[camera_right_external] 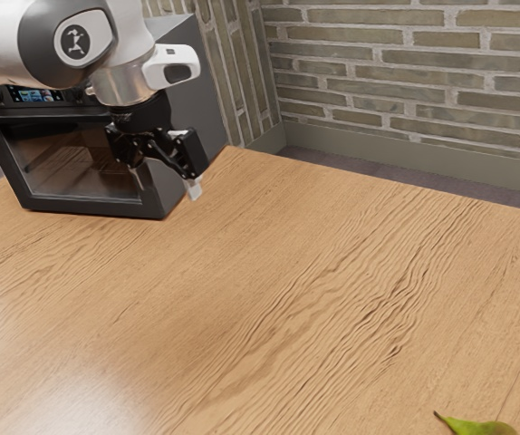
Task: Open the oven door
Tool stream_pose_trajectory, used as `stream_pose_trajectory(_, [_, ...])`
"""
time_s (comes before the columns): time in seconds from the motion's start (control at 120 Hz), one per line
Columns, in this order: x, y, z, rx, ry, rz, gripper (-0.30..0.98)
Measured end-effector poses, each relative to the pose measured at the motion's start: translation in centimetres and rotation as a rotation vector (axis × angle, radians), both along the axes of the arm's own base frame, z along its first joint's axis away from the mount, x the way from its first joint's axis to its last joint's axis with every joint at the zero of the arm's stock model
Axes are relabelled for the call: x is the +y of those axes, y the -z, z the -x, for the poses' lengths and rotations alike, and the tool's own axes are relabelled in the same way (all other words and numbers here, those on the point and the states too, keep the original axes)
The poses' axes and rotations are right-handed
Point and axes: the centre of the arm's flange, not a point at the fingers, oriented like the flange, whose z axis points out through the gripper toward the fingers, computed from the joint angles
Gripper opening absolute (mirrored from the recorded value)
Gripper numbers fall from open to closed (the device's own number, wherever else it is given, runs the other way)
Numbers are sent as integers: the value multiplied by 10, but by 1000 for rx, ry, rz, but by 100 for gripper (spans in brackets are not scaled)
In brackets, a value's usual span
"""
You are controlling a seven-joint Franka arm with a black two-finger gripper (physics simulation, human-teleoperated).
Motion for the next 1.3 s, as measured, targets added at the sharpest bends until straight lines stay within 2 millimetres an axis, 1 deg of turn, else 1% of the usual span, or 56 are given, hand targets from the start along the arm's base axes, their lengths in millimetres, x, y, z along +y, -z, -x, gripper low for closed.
stream_pose_trajectory(0.15, [-2, 0, 0, -1, 3, 4, 69])
stream_pose_trajectory(0.183, [-2, -4, 2, -8, 2, 5, 69])
stream_pose_trajectory(0.2, [-2, -15, 6, -28, 2, 4, 69])
stream_pose_trajectory(0.217, [-3, -39, 15, -74, 1, -3, 69])
stream_pose_trajectory(0.242, [-3, -83, 34, -160, 4, -19, 69])
stream_pose_trajectory(0.258, [-3, -108, 47, -212, 12, -31, 69])
stream_pose_trajectory(0.275, [-2, -128, 58, -259, 25, -46, 69])
stream_pose_trajectory(0.3, [2, -151, 69, -316, 48, -102, 68])
stream_pose_trajectory(0.325, [10, -167, 77, -352, 65, -175, 68])
stream_pose_trajectory(0.35, [21, -176, 80, -375, 75, -242, 68])
stream_pose_trajectory(0.375, [36, -182, 81, -394, 80, -296, 68])
stream_pose_trajectory(0.408, [61, -186, 81, -413, 76, -345, 68])
stream_pose_trajectory(0.45, [101, -173, 68, -417, 61, -371, 68])
stream_pose_trajectory(0.475, [127, -160, 57, -412, 48, -385, 68])
stream_pose_trajectory(0.492, [148, -148, 48, -404, 34, -393, 68])
stream_pose_trajectory(0.508, [174, -134, 41, -396, 12, -396, 68])
stream_pose_trajectory(0.525, [206, -120, 39, -388, -21, -397, 68])
stream_pose_trajectory(0.558, [274, -99, 48, -381, -96, -406, 68])
stream_pose_trajectory(0.583, [312, -86, 53, -386, -128, -409, 68])
stream_pose_trajectory(0.6, [330, -78, 55, -395, -136, -405, 68])
stream_pose_trajectory(0.633, [356, -68, 59, -424, -140, -397, 68])
stream_pose_trajectory(0.683, [380, -59, 64, -468, -125, -392, 69])
stream_pose_trajectory(0.717, [386, -52, 56, -494, -93, -393, 69])
stream_pose_trajectory(0.742, [386, -46, 44, -511, -55, -396, 69])
stream_pose_trajectory(0.783, [388, -30, 24, -527, 3, -404, 69])
stream_pose_trajectory(0.808, [389, -22, 16, -534, 32, -413, 68])
stream_pose_trajectory(0.842, [389, -18, 8, -545, 68, -427, 68])
stream_pose_trajectory(0.9, [384, -13, -3, -567, 134, -442, 68])
stream_pose_trajectory(1.0, [385, -3, -8, -576, 209, -469, 68])
stream_pose_trajectory(1.133, [387, -1, -8, -581, 288, -525, 69])
stream_pose_trajectory(1.217, [390, 8, -11, -574, 329, -549, 69])
stream_pose_trajectory(1.3, [391, 11, -13, -571, 369, -578, 68])
